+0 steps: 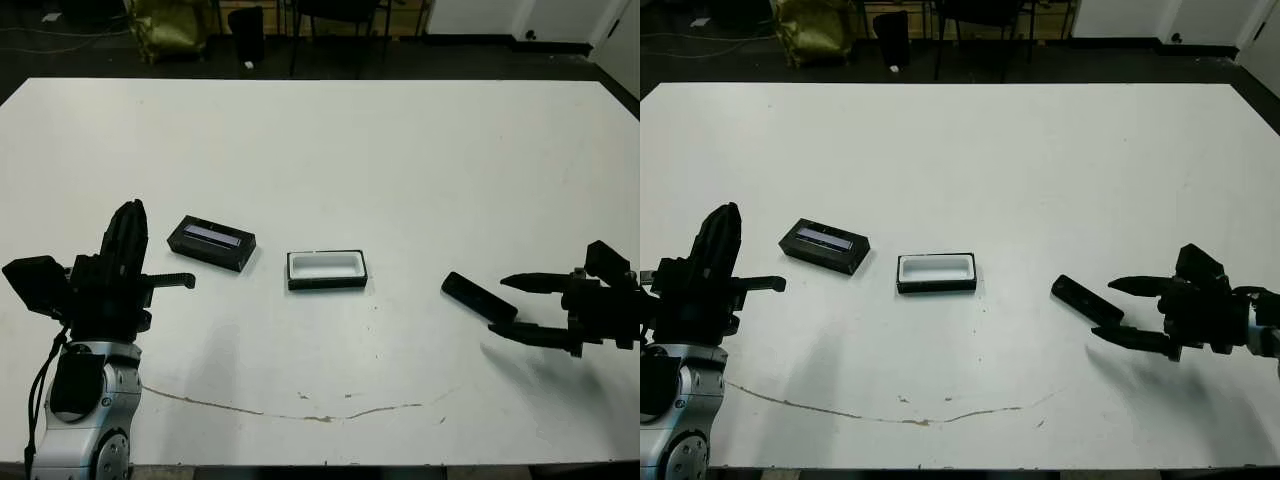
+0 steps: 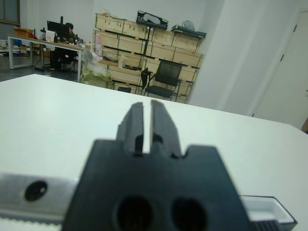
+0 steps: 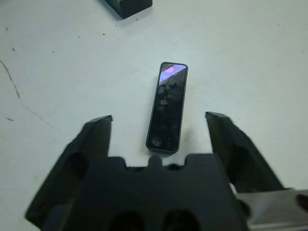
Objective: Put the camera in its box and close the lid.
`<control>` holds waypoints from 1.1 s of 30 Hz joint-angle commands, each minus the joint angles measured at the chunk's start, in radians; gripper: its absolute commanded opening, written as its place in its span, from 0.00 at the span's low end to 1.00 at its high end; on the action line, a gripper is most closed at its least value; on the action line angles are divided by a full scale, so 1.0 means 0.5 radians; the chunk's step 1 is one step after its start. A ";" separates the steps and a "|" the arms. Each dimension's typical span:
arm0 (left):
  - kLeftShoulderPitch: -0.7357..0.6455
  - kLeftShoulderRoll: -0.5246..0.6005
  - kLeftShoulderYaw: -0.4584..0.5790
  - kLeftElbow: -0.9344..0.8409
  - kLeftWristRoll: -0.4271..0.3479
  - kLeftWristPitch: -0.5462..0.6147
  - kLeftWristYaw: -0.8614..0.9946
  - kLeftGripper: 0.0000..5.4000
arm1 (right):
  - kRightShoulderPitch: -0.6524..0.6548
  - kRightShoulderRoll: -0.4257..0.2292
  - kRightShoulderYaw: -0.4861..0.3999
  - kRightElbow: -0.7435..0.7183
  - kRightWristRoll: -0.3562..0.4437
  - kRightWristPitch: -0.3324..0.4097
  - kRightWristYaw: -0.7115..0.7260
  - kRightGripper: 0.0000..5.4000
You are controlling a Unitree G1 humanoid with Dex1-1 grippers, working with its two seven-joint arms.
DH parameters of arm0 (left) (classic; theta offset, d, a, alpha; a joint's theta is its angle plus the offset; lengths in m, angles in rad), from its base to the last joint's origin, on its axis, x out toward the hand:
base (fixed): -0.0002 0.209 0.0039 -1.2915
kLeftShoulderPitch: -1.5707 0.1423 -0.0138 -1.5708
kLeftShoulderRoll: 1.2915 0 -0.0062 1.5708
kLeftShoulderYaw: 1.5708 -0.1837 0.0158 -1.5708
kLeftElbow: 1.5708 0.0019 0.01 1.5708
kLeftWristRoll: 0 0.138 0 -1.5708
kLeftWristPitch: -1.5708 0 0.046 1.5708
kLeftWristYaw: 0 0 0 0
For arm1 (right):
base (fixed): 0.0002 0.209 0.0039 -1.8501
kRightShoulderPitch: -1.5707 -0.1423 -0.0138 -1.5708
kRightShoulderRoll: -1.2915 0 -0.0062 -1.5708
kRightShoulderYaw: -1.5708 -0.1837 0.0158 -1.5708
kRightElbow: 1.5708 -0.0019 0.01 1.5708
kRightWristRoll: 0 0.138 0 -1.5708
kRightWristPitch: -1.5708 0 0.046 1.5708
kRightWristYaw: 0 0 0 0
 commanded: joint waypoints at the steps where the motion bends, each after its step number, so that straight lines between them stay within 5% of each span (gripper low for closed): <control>1: 0.022 0.006 0.002 0.032 -0.002 0.015 -0.003 0.00 | -0.015 0.005 -0.001 0.028 0.000 -0.013 0.029 0.94; 12: 0.038 0.003 0.000 0.024 0.004 0.015 0.002 0.00 | 0.075 0.037 0.060 -0.080 -0.124 0.189 -0.234 0.99; 23: 0.052 0.005 0.010 0.001 -0.013 0.033 0.010 0.00 | 0.108 0.169 0.213 0.242 -0.276 -0.078 -0.303 0.99; 29: 0.057 0.015 0.016 0.013 -0.011 0.009 -0.010 0.00 | 0.207 0.215 0.207 0.254 -0.236 -0.343 -0.311 0.81; 33: 0.054 0.011 0.018 0.010 -0.015 0.026 -0.001 0.00 | 0.247 0.170 0.234 0.157 -0.309 -0.264 -0.417 0.65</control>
